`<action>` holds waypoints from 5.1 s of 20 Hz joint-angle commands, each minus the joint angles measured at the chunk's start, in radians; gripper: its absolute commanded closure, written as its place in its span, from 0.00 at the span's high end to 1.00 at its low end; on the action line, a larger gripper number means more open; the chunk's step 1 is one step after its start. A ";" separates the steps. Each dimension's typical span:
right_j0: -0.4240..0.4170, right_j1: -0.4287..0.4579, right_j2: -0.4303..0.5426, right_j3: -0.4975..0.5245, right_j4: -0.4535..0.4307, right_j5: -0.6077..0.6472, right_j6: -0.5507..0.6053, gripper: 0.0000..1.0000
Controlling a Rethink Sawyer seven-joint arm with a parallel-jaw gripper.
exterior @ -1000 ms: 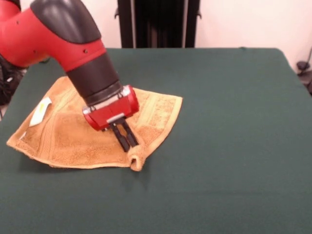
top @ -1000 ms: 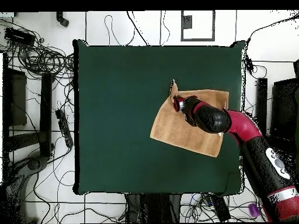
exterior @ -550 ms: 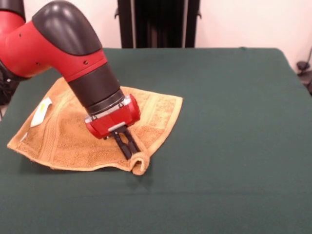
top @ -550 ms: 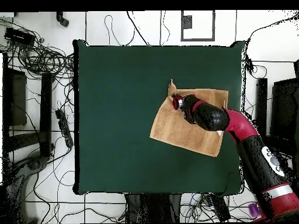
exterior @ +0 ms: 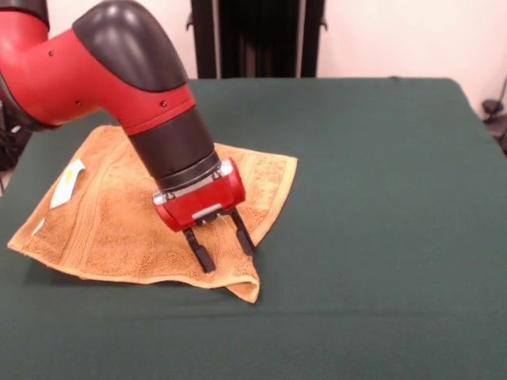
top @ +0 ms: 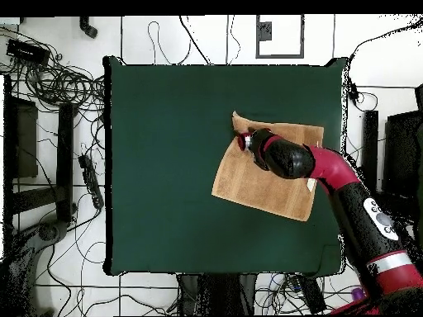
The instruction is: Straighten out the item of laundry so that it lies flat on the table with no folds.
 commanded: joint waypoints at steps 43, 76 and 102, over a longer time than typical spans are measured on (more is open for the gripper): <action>-0.214 -0.488 -0.411 0.109 0.144 0.186 0.076 1.00; -0.068 -0.479 -0.602 0.349 0.334 -0.136 0.325 1.00; 0.179 -0.418 -0.824 0.390 0.621 -0.356 0.556 1.00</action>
